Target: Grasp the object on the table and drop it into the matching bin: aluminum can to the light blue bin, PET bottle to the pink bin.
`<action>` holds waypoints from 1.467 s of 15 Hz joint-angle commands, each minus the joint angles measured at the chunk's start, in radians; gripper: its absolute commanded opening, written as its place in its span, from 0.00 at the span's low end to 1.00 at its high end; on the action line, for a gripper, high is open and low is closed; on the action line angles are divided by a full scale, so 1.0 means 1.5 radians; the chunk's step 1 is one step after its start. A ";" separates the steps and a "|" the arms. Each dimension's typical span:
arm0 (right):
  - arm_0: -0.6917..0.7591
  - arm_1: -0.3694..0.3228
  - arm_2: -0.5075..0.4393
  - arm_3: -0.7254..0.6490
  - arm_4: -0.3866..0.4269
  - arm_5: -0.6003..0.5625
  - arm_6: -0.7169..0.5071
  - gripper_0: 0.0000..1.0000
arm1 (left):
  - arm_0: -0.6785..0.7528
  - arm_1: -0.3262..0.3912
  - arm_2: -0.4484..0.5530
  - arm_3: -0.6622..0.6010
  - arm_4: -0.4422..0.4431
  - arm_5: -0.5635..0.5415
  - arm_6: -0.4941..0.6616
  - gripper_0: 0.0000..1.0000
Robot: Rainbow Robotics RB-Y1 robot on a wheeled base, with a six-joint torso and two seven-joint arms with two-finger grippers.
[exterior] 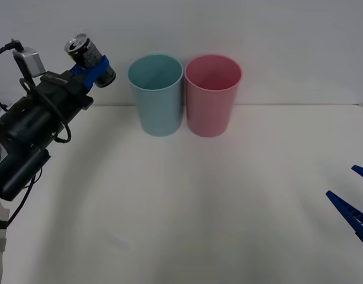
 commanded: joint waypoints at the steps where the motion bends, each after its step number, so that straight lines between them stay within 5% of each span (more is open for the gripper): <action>1: 0.000 0.000 0.000 0.000 0.000 0.000 0.000 1.00 | -0.078 0.000 -0.009 0.082 -0.023 0.002 0.001 0.00; 10: 0.000 0.000 0.000 0.000 0.000 0.000 0.000 1.00 | -0.325 -0.002 -0.043 0.380 -0.099 0.020 -0.029 0.01; 13: 0.000 0.000 0.000 0.000 0.000 0.000 0.000 1.00 | -0.377 -0.016 -0.048 0.450 -0.110 0.047 -0.091 0.02; 20: 0.000 0.000 0.000 0.000 0.000 0.000 0.000 1.00 | -0.386 -0.038 -0.048 0.460 -0.132 0.079 -0.131 0.05; 21: 0.000 0.000 0.000 0.000 0.000 0.000 0.000 1.00 | -0.386 -0.038 -0.048 0.460 -0.132 0.079 -0.131 0.20; 22: 0.000 0.000 0.000 0.000 0.000 0.000 0.000 1.00 | -0.386 -0.038 -0.049 0.460 -0.132 0.079 -0.133 0.87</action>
